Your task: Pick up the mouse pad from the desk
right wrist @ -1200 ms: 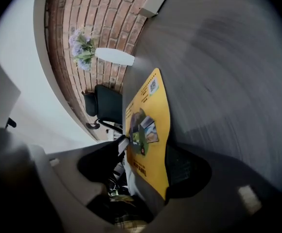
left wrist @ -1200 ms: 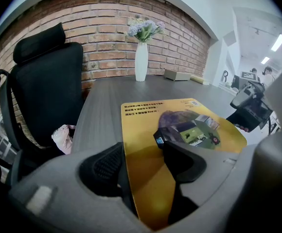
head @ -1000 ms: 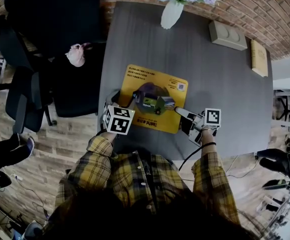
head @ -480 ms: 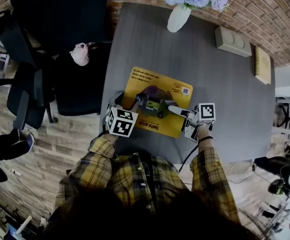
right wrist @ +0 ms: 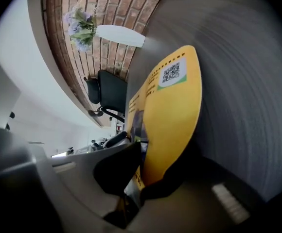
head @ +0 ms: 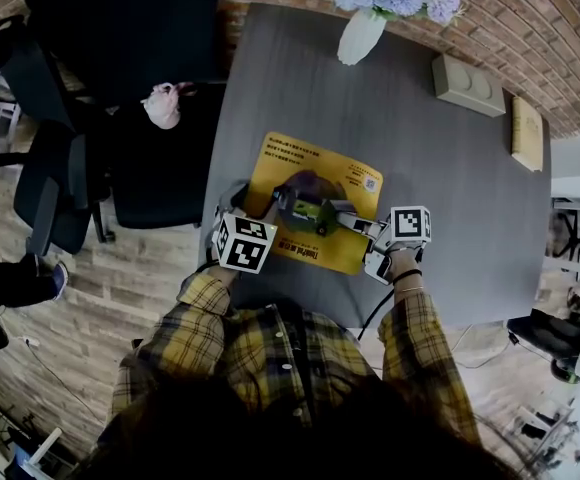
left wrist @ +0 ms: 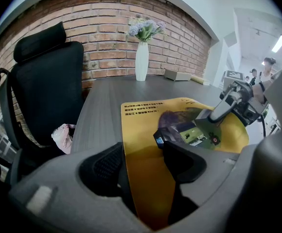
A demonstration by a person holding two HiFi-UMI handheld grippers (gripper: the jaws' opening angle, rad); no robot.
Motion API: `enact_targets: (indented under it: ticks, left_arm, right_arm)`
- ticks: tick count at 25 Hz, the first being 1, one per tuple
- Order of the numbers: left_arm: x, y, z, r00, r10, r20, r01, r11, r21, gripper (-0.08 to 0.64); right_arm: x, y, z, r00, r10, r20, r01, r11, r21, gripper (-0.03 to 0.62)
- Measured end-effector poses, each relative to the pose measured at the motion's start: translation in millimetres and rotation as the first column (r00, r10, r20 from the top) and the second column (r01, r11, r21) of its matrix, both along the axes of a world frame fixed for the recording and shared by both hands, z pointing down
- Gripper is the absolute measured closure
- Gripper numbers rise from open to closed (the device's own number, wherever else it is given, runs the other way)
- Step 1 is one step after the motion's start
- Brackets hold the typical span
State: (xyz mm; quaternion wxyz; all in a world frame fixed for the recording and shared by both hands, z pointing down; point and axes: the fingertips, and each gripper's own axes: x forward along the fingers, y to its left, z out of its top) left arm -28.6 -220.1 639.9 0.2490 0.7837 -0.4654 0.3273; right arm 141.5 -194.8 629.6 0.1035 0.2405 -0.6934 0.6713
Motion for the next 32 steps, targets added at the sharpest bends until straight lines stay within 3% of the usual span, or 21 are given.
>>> enact_targets:
  ticks: [3, 8, 10, 14, 16, 23, 32]
  left_arm:
    - [0.6, -0.4, 0.4, 1.000, -0.001, 0.000, 0.001, 1.000, 0.002, 0.282]
    - [3.5, 0.5, -2.5, 1.000, 0.005, -0.003, -0.005, 1.000, 0.008, 0.299]
    - [4.0, 0.4, -2.6, 1.000, 0.009, -0.004, -0.009, 1.000, 0.003, 0.305]
    - [-0.4, -2.7, -4.9, 1.000, -0.022, -0.017, 0.022, 1.000, 0.010, 0.317]
    - [-3.3, -5.2, -8.1, 0.999, -0.042, -0.028, 0.043, 0.999, 0.019, 0.318]
    - [-9.9, -9.5, -29.5, 0.997, -0.064, -0.039, 0.066, 0.997, 0.048, 0.318]
    - [-13.9, -10.9, -60.2, 0.994, -0.084, -0.073, 0.092, 0.989, 0.115, 0.318]
  right_arm:
    - [0.3, 1.2, 1.3, 1.000, 0.022, 0.008, -0.021, 0.999, -0.040, 0.577]
    - [0.7, 1.2, -6.9, 1.000, -0.003, 0.010, 0.003, 1.000, 0.003, 0.578]
    - [4.2, 1.8, -10.1, 0.999, -0.017, -0.043, 0.018, 1.000, 0.009, 0.578]
    - [-14.0, -2.0, -30.4, 0.996, -0.093, 0.002, 0.093, 0.990, 0.104, 0.578]
    - [-15.4, -2.9, -34.0, 0.991, -0.126, -0.037, 0.130, 0.979, 0.155, 0.578]
    - [-25.7, -6.5, -64.3, 0.972, -0.194, -0.133, 0.229, 0.905, 0.358, 0.578]
    - [-36.1, -5.2, -109.0, 0.952, -0.204, -0.229, 0.298, 0.792, 0.533, 0.578]
